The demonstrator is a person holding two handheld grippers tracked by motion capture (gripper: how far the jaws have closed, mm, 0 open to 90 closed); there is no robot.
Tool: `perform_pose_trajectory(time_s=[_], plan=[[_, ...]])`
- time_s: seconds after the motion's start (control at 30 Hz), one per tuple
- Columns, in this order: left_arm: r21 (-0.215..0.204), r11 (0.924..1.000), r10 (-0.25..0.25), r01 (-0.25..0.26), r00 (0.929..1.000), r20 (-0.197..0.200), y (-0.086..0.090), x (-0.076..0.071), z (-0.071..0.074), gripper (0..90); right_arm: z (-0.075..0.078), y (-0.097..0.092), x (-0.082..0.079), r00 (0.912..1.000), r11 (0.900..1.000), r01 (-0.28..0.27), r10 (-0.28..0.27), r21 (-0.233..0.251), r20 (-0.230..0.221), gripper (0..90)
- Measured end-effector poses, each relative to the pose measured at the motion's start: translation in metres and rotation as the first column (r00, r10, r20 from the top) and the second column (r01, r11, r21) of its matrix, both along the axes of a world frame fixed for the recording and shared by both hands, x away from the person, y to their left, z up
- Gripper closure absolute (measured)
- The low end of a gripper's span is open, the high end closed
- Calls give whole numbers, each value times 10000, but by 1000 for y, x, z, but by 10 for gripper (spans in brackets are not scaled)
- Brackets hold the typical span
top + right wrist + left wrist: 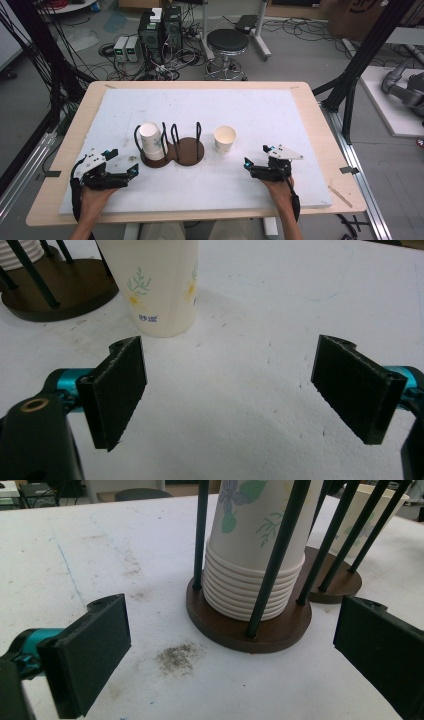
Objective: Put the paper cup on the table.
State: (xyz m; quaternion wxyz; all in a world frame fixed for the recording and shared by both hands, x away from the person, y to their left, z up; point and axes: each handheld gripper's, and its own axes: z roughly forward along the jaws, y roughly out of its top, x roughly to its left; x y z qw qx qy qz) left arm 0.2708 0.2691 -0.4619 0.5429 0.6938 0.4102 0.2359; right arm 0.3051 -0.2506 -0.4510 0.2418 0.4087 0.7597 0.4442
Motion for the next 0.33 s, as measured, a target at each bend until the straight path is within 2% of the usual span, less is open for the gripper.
perform_pose_trajectory(time_s=[0.33], plan=[[36,10000,-16,15,9999,133,-1,-1,0,17,0,0,1,9999,10000,-18,18,30,-102,149]])
